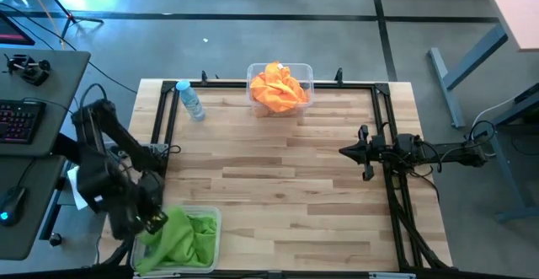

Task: Sort microfiber towel by color & place in baskets
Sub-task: Put the green towel into the bottom transparent bin, then return to Home Position

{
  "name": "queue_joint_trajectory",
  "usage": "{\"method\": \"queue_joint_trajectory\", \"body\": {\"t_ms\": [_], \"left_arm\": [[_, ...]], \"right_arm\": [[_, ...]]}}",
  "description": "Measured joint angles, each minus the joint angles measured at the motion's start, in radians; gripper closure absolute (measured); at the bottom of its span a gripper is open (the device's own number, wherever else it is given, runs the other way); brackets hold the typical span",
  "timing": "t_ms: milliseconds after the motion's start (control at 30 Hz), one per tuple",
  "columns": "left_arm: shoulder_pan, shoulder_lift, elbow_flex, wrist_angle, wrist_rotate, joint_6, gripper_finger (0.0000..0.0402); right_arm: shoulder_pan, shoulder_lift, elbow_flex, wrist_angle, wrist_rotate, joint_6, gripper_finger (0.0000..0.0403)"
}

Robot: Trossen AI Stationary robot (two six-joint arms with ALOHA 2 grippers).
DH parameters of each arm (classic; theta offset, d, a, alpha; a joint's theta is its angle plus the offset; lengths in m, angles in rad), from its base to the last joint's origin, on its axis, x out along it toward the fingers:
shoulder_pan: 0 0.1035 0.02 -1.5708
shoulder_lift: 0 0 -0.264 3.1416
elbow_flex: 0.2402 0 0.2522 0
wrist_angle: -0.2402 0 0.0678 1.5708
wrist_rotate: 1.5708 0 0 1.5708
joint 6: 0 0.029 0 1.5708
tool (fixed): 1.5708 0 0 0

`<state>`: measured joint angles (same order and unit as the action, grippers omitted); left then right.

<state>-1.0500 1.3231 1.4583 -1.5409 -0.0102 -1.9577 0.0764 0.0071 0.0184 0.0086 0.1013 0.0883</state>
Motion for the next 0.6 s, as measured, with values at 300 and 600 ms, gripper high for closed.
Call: {"method": "queue_joint_trajectory", "body": {"t_ms": [300, 600], "left_arm": [[0.018, -0.112, 0.000, 0.036, -0.177, 0.088, 0.0271], [0.091, -0.139, -0.154, 0.189, -0.641, 0.670, 0.0303]], "right_arm": [[0.000, 0.000, 0.000, 0.000, 0.000, 0.000, 0.0402], [0.000, 0.000, 0.000, 0.000, 0.000, 0.000, 0.0402]]}}
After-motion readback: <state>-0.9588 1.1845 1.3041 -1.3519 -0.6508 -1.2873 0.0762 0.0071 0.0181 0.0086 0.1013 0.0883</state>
